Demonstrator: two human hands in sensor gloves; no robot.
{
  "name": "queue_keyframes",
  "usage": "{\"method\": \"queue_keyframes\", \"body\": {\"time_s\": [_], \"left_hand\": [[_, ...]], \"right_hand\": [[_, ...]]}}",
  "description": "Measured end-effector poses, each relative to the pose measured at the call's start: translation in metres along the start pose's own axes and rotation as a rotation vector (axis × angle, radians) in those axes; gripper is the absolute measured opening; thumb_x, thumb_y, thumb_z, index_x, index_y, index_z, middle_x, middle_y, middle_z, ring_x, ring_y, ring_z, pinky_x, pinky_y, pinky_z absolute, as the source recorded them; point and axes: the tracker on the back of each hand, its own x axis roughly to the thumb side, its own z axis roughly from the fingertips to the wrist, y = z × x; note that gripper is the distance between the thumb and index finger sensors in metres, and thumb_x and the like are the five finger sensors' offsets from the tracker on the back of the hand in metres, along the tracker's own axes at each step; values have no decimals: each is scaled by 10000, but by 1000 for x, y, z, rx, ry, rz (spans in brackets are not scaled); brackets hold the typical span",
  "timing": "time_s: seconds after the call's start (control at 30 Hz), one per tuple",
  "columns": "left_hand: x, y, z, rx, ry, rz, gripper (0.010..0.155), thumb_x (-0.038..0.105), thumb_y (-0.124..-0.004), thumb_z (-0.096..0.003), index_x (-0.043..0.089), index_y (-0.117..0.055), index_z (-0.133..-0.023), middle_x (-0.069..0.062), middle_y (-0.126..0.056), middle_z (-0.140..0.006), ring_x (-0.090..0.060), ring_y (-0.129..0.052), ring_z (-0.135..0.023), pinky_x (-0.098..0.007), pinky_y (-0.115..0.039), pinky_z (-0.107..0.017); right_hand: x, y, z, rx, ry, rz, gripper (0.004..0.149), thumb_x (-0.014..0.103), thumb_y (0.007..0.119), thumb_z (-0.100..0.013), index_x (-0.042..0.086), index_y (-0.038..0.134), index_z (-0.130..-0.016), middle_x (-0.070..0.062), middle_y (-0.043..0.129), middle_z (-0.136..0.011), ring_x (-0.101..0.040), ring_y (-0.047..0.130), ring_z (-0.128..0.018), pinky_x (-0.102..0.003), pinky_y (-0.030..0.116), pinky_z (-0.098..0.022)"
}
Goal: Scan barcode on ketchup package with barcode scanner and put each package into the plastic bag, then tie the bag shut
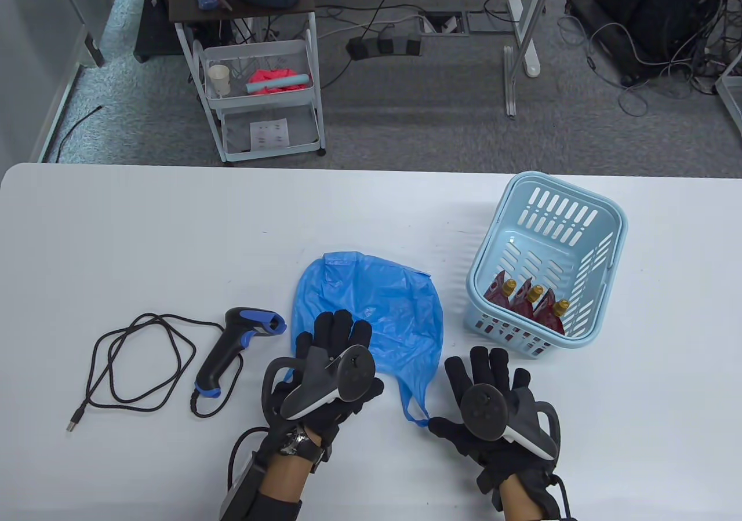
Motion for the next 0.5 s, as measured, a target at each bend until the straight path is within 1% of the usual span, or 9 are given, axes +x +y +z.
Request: {"method": "queue_keyframes", "body": {"time_s": [0.27,0.5], "left_hand": [[5,16,-22,-22,-1,-41,931,667,-770,-408,255,-402,-1157,-95,-324,-1208,-434,-423,-1143,-615,-595,-759],[10,21,-41,-50,-4,-61,929,659,-779,-404,258,-407,-1155,-88,-328,-1208,-425,-437,-1144,-607,-617,-752]], "right_hand": [[-2,-1,0,-5,0,-23,945,643,682,-489,198,178,-1155,-223,38,-1167,-491,-20,-1045,-727,57,-693],[-3,-3,0,-5,-1,-42,944,641,683,-490,198,180,-1155,-223,37,-1168,-491,-21,-1045,-726,57,-694]]}}
